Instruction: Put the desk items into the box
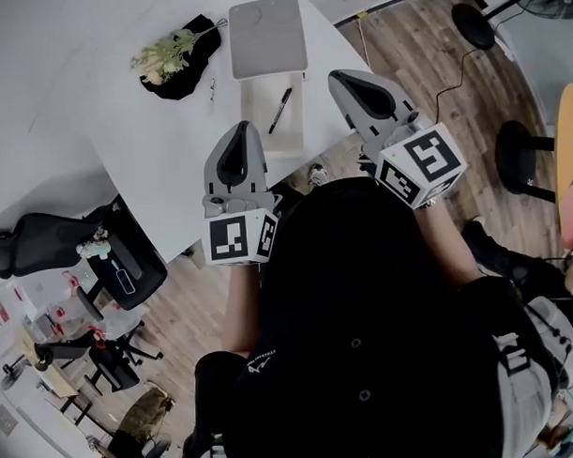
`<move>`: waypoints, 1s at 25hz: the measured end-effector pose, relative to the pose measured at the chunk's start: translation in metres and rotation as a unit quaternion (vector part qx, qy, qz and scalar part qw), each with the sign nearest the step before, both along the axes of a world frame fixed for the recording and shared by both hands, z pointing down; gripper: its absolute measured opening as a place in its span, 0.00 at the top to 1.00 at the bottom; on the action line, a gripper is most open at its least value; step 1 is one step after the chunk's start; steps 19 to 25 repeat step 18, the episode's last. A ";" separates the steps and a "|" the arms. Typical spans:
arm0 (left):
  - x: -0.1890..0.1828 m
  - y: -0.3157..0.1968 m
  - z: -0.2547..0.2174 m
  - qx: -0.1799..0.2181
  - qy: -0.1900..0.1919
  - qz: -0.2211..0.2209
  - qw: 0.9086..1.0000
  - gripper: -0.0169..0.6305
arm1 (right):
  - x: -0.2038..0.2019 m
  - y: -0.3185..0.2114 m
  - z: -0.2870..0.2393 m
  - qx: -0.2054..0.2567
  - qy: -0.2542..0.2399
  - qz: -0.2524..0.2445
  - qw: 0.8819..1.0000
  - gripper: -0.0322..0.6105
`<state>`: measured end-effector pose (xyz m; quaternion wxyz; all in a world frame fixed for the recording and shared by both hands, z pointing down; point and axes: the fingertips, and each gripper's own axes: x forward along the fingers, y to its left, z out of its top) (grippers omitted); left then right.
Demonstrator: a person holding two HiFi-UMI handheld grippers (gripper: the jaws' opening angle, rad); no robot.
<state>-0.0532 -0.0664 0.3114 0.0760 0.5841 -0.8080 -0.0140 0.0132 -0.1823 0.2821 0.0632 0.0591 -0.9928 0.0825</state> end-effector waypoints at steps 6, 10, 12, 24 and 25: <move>-0.001 0.000 0.005 -0.004 0.003 -0.003 1.000 0.96 | -0.001 -0.003 0.000 -0.003 -0.004 0.001 1.000 0.95; -0.003 -0.001 0.006 -0.009 -0.001 -0.002 1.000 0.96 | -0.003 -0.005 0.002 -0.001 -0.004 0.000 1.000 0.95; -0.004 0.000 0.004 -0.011 -0.001 -0.003 1.000 0.96 | -0.003 -0.006 0.001 -0.005 -0.004 0.003 1.000 0.95; -0.014 -0.001 0.006 -0.015 -0.003 -0.008 1.000 0.96 | -0.009 -0.011 0.002 -0.037 -0.016 0.003 0.999 0.95; -0.014 -0.001 0.006 -0.015 -0.003 -0.008 1.000 0.96 | -0.009 -0.011 0.002 -0.037 -0.016 0.003 0.999 0.95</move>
